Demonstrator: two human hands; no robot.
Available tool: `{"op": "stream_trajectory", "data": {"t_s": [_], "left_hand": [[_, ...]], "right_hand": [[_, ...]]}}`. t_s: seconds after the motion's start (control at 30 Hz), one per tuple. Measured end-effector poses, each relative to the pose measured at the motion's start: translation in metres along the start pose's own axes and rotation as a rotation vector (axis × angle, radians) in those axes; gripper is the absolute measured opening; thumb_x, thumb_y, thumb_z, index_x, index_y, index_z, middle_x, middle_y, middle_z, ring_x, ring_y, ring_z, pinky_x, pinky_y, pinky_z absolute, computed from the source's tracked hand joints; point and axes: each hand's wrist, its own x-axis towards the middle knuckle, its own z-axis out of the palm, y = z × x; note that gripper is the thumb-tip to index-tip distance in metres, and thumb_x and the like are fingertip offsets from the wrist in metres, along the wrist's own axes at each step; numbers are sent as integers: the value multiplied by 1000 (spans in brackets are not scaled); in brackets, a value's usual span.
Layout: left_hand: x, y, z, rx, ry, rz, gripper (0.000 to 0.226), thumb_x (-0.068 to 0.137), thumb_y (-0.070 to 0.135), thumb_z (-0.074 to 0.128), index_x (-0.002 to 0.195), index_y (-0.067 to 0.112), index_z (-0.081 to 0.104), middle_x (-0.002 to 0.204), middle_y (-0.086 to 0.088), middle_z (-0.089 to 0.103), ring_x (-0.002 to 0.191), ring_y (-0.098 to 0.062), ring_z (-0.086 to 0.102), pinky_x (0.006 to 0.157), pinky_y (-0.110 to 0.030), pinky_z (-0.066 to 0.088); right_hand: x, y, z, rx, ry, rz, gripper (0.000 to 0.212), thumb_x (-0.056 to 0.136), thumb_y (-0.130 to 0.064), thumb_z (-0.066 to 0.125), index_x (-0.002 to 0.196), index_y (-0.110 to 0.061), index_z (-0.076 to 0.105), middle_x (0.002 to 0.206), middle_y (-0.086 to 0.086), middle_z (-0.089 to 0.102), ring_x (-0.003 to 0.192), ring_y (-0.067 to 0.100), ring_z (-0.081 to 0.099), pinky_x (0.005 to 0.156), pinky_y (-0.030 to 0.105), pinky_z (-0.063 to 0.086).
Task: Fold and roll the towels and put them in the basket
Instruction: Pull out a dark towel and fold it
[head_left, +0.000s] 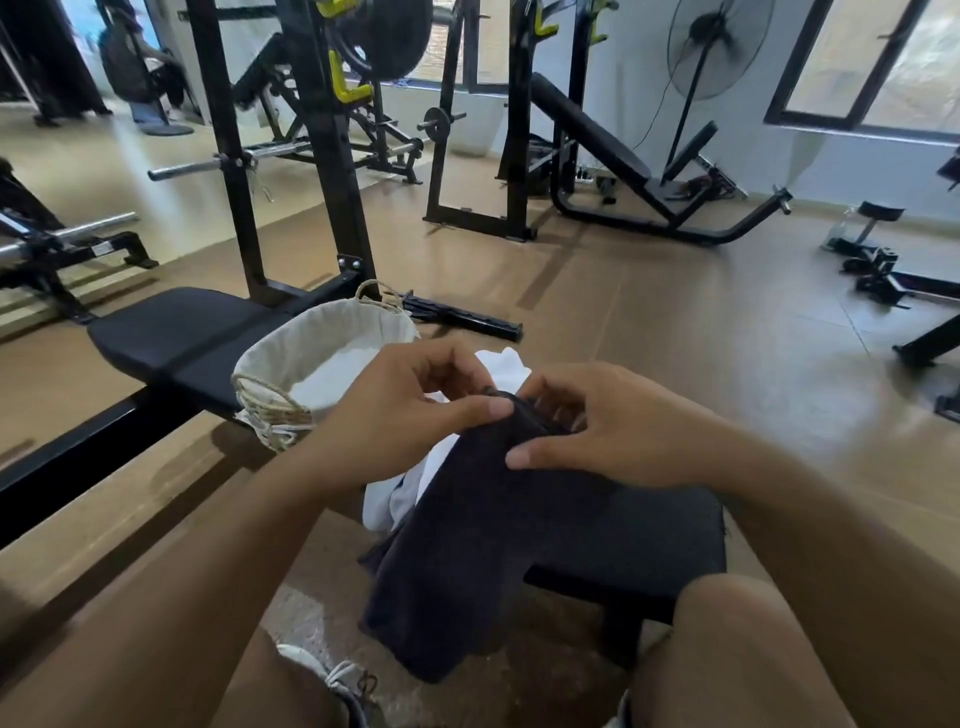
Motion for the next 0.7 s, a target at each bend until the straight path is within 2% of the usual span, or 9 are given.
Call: {"op": "stream_trajectory", "data": {"t_s": [0.03,0.1,0.17,0.23,0.3,0.4,0.5,0.63,0.7], "left_hand": [[4,-5,3,-3,-10,-5,27,79,31,84,86,9,69,80,1,75,78,-21,71,80,-38,58],[12,-17,6,-61,-13,-39,31,79,34,86,88,10,68,82,-4,74,79,-20,69,82,-43,58],[17,-29,7,-176,-26,-133,37,77,35,86,92,9,64,88,-13,72,84,-20,68,83,-39,58],[18,-39,10,-245,-137,-238,41,74,27,86,102,7,65,99,-9,75,94,-17,72,86,-33,59],[15,-52,19,-186,-274,-306,42,75,23,88,112,12,70,108,-3,77,103,-17,73,92,-37,59],[10,-73,32,-180,-350,-420,41,76,21,88,114,17,73,111,2,78,106,-15,73,98,-41,57],[5,-90,40,-252,-431,-487,42,79,18,86,118,20,72,118,3,76,112,-17,71,103,-43,53],[4,-104,48,-206,-541,-504,37,84,20,83,119,20,73,118,3,76,112,-16,70,104,-41,53],[7,-111,46,-184,-571,-526,33,85,20,82,117,17,75,116,-1,77,111,-22,71,103,-46,54]], "right_hand": [[5,1,8,-37,56,9,20,84,-59,71,88,-42,61,82,-21,65,75,1,61,69,26,49],[12,5,16,-48,125,36,21,91,-52,65,77,-39,58,72,-20,61,68,2,56,64,23,40],[16,7,17,-7,151,41,17,95,-46,62,81,-36,62,76,-16,65,71,2,58,65,23,42],[19,7,15,32,172,12,13,98,-41,61,90,-33,67,84,-12,69,78,5,63,72,30,50],[23,10,11,61,199,-4,12,99,-37,60,93,-32,69,88,-9,72,82,8,66,79,37,54],[25,16,1,119,203,2,12,100,-34,60,93,-30,70,87,-5,75,82,14,70,81,42,56],[23,24,-10,228,213,26,14,100,-30,61,92,-23,71,85,0,76,76,13,69,76,37,56],[18,32,-24,373,255,54,17,100,-25,61,90,-14,71,77,-2,72,69,7,64,62,18,50],[15,38,-28,433,290,77,19,100,-24,61,91,-10,69,77,0,70,68,9,62,61,17,49]]}}
